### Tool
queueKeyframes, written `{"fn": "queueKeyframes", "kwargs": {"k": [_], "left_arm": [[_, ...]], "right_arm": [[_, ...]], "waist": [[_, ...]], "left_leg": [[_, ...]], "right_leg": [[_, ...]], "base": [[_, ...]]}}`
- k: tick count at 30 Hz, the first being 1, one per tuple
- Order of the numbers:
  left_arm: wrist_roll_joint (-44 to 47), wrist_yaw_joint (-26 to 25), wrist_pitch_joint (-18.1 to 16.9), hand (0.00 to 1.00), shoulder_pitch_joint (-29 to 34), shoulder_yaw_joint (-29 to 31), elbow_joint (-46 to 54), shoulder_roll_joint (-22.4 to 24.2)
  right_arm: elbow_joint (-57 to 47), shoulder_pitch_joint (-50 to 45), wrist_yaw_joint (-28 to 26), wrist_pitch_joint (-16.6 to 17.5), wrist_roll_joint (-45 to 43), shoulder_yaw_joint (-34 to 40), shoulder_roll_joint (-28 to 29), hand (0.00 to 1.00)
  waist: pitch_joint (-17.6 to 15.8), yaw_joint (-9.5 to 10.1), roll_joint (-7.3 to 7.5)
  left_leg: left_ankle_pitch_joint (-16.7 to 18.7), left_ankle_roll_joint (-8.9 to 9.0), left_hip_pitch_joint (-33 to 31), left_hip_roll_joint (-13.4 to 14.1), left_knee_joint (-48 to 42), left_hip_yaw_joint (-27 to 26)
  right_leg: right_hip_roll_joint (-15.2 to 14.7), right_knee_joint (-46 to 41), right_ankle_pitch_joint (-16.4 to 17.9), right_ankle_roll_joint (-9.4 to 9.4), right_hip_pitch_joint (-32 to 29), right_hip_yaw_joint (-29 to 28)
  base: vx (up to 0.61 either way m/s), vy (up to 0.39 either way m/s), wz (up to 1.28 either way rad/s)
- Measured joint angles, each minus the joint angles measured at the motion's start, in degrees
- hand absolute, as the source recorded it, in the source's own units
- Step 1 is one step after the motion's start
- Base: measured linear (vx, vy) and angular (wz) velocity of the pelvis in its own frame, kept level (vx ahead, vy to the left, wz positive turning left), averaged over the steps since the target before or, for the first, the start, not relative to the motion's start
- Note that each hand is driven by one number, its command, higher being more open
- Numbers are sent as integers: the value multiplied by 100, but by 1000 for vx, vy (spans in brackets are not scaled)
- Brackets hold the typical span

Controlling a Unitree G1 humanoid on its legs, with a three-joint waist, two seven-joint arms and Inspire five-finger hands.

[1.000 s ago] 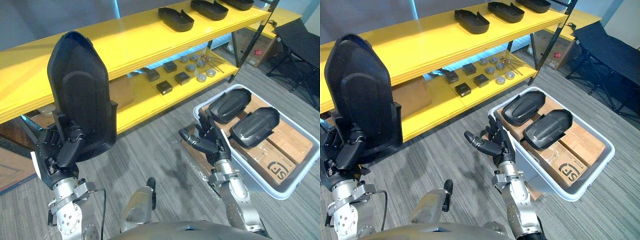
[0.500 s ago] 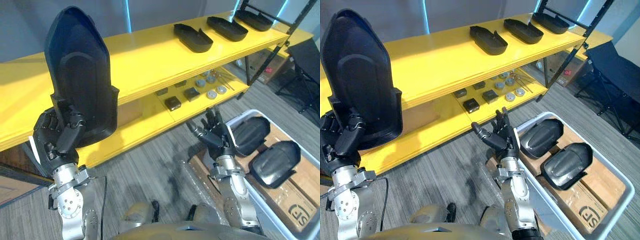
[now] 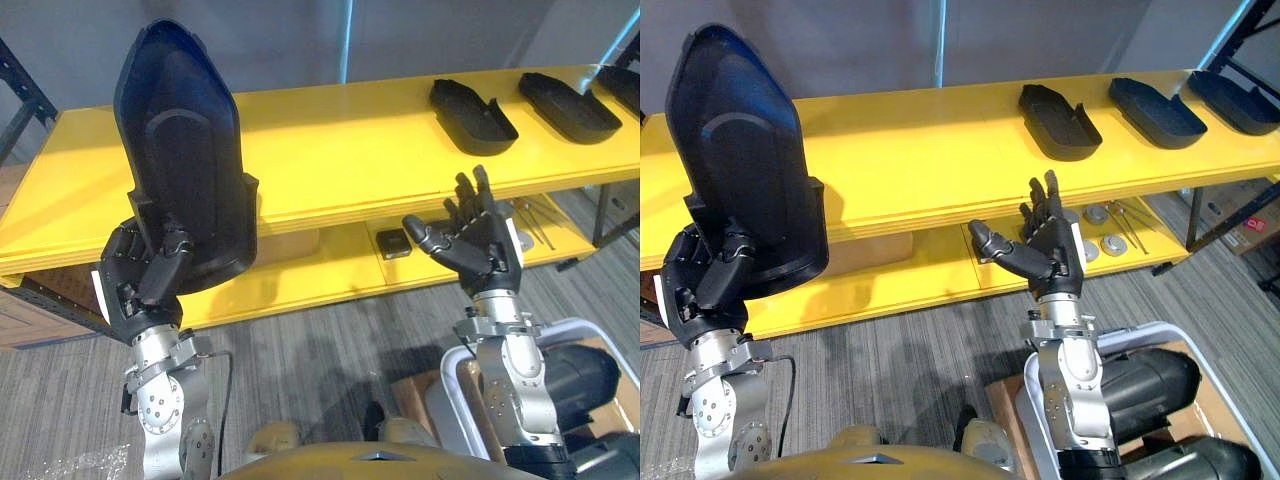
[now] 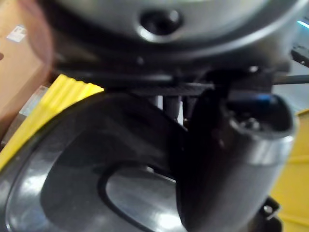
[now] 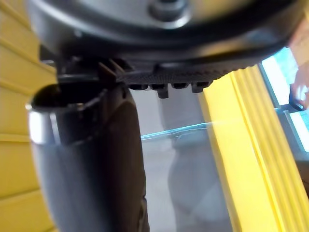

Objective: Walk over and take three plastic housings, then place them on the shelf

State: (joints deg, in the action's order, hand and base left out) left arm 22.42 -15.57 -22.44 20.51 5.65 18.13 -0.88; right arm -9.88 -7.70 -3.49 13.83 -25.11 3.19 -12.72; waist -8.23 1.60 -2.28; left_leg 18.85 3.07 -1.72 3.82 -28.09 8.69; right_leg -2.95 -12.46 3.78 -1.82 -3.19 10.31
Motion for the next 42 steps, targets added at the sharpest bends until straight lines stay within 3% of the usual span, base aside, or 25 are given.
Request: {"fn": "queueKeyframes", "kwargs": {"k": [2, 4, 5, 6, 8, 9, 10, 11, 15, 22, 26, 32, 35, 42], "left_arm": [[-1, 5, 1, 0, -4, 0, -64, 4], [-12, 49, 46, 0, -17, 88, -121, 11], [-24, 122, 45, 0, -49, 181, -203, 9], [-27, 192, 45, 0, -84, 210, -239, 10], [-27, 334, 44, 0, -135, 212, -245, 11], [-33, 421, 35, 0, -180, 195, -244, 9], [-44, 466, 16, 0, -222, 187, -244, 10], [-43, 487, 6, 0, -266, 194, -255, -12], [-38, 536, 28, 0, -775, 146, -250, -308], [-9, 994, 332, 0, -1045, -312, 18, -478], [284, 916, 918, 0, -1819, -908, -218, -543], [713, -185, 1365, 0, -3045, -1258, -1394, -542], [741, -1065, 1394, 0, -3374, -1198, -1943, -429], [615, -2809, 1415, 0, -4080, -875, -2870, -160]], "right_arm": [[4, 20, 17, 43, 6, 119, -64, 100], [5, 22, 21, 70, 7, 223, -56, 100], [6, 12, 19, 112, 10, 321, -44, 100], [4, 13, 24, 218, 9, 507, -44, 100], [5, 22, 81, 289, 10, 699, -26, 100], [7, 21, 181, 294, 13, 802, -11, 100], [8, 18, 266, 312, 15, 811, -17, 100], [17, 25, 291, 345, 14, 806, 10, 100], [-7, 129, 329, 361, -5, 458, 251, 100], [-202, -184, 55, 367, -8, -152, 693, 100], [-201, -271, -114, 362, -10, -442, 683, 100], [-200, -262, -270, 349, -11, -605, 561, 100], [-193, -285, -373, 346, -80, -598, 560, 100], [38, -428, -680, 339, -110, -855, 566, 100]], "waist": [[-55, -3, -91], [-108, -10, -111], [-150, -17, -42], [-126, -38, -101], [-150, -53, -173], [-147, -75, -178], [-131, -95, -206], [-113, -109, -216], [-181, -190, 110], [-127, -367, 211], [-111, -566, 226], [-95, -844, 239], [-86, -1007, 244], [-11, -1138, 345]], "left_leg": [[-112, 58, -304, 78, -1006, -237], [-586, 129, -629, 117, -1875, -514], [-367, 28, -723, 163, -1857, -727], [-172, 29, -794, 289, -1229, -877], [-228, 49, -825, 300, -261, -887], [-536, 94, -796, 285, 439, -885], [-1222, 169, -689, 279, 761, -978], [-1368, 108, -625, 243, 827, -1043], [-1343, -107, -591, -45, 955, -1503], [-1264, -191, -203, -109, 1345, -2171], [-1230, -174, -204, -59, 1328, -2367], [-1227, -168, -186, 55, 1328, -2619], [-1228, -167, -175, 81, 1328, -2647], [-1233, -172, -172, 92, 1325, -2718]], "right_leg": [[65, 79, 96, 9, 312, 63], [17, 209, 217, 94, 604, 60], [-90, 347, 215, 97, 780, 98], [-113, 433, 217, 97, 842, 142], [-206, 530, 233, 70, 958, 194], [-302, 531, 270, -27, 1018, 195], [-385, 508, 316, -189, 1051, 149], [-430, 484, 333, -285, 1060, 62], [-786, 640, 129, -580, 905, -254], [-922, 856, -119, -551, 771, -472], [-891, 1017, -240, -603, 709, -611], [-792, 1168, -414, -605, 600, -911], [-765, 1168, -427, -606, 577, -968], [-755, 1162, -463, -637, 525, -1085]], "base": [[106, -55, 15], [93, -4, 13], [67, 25, 21], [55, 36, 22], [70, 101, 15], [114, 217, -3], [112, 210, -15], [159, 252, -24], [132, 159, -30], [38, 70, -51], [-22, 14, -27], [-30, 0, -25], [-32, -5, -13], [-21, 5, -6]]}}
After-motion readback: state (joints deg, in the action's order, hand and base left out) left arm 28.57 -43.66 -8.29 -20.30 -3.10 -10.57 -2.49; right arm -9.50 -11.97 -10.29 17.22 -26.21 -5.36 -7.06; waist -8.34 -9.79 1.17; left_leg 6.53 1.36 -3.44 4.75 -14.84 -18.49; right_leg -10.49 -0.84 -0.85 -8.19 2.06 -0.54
